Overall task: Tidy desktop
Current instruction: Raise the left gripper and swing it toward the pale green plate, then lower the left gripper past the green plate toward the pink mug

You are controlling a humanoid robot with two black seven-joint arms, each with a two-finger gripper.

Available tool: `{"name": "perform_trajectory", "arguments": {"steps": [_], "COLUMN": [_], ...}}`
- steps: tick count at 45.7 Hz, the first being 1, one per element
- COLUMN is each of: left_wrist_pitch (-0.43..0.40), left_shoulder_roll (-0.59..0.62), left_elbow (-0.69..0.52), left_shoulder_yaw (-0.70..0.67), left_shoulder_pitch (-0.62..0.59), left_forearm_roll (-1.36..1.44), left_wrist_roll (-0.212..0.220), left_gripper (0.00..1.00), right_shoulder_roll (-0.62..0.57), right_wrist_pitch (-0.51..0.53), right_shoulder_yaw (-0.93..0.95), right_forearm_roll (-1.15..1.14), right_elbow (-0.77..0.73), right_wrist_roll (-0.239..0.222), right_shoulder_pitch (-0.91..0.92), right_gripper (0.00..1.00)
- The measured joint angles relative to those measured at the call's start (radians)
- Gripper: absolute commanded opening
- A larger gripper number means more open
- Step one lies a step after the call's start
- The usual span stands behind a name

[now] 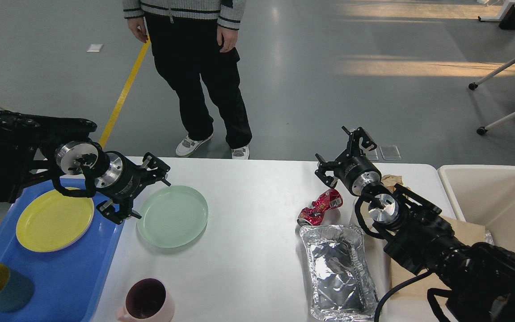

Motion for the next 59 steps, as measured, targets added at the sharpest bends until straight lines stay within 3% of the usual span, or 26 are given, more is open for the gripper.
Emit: {"name": "perform_trajectory", "arguments": {"steps": [33, 59], "left_wrist_pitch": [-0.009, -0.002], "left_shoulder_roll": [0.012, -0.003], "left_elbow": [-0.259, -0.323], "left_shoulder_yaw": [0.013, 0.062], "left_shoulder_pitch": [-0.059, -0.053], "left_forearm_roll": [0.002, 0.004], "left_wrist_roll": [-0.009, -0.008], "left_gripper": [0.97, 0.96], "right_shoulder_roll": [-0.001, 0.0], "right_wrist_pitch": [0.0, 0.0], "right_shoulder_yaw": [0.0, 0.0], "right_forearm_roll": [0.0, 0.0], "right_elbow": [0.0, 0.0], "right_wrist_roll": [0.0, 0.0], "right_shoulder_pitch": [0.001, 0.0], "right_gripper": [1.0, 1.0]}}
